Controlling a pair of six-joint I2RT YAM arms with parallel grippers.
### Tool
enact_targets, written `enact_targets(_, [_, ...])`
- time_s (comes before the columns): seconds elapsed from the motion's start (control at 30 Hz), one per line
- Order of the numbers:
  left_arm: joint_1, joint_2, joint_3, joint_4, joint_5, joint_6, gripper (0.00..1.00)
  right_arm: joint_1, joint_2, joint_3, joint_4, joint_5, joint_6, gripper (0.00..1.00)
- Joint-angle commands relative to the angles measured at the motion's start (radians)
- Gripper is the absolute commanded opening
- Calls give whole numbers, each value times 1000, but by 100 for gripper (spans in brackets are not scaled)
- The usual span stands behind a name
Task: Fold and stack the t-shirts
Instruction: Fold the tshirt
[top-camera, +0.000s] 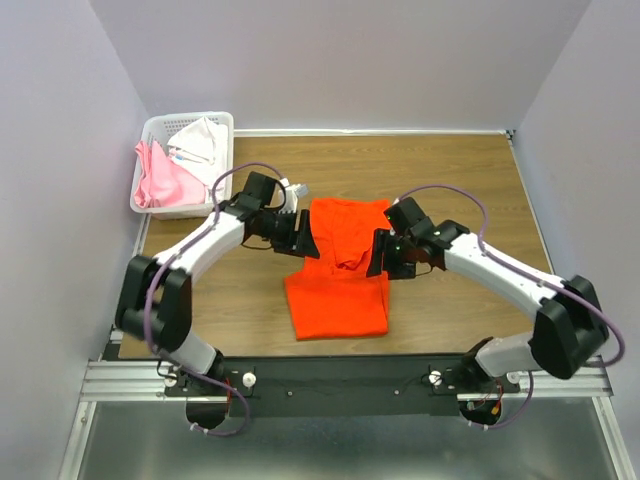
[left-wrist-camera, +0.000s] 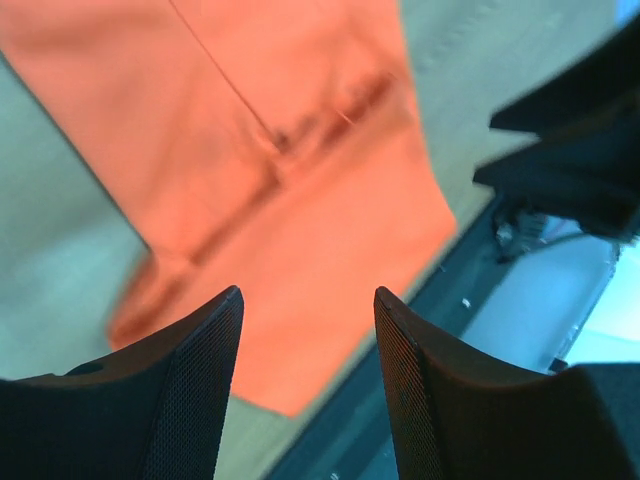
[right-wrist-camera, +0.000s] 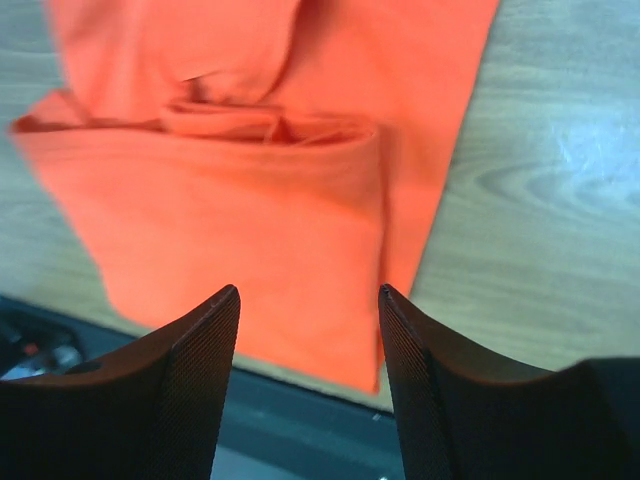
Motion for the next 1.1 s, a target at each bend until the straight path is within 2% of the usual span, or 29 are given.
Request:
enact_targets(0.0, [2, 156, 129, 50, -34, 63, 63, 2, 110, 20, 66, 68, -81, 63])
enact_targets(0.13, [2, 364, 273, 39, -23, 106, 63, -8, 234, 66, 122, 68, -122, 61])
enact_targets(0.4, [5, 616, 514, -34, -62, 164, 63, -83, 444, 189, 147, 92, -197, 60])
enact_targets(0.5, [5, 699, 611, -50, -62, 167, 63, -116, 478, 246, 147, 78, -217, 60])
enact_targets(0.7, [5, 846, 983, -140, -48, 158, 63, -180, 511, 336, 142, -10, -271, 62])
enact_targets(0.73, [7, 846, 1002, -148, -54, 154, 63, -180, 500, 338, 143, -20, -279, 63])
enact_targets(0.9, [19, 706, 866, -76, -106, 132, 65, -180, 454, 301, 144, -111, -297, 63])
enact_targets(1.0, [38, 565, 603, 4, -125, 127, 66, -180, 416, 248, 144, -147, -294, 63])
enact_targets(1.07, [53, 468, 506, 16, -125, 144, 67, -180, 394, 209, 144, -153, -297, 63])
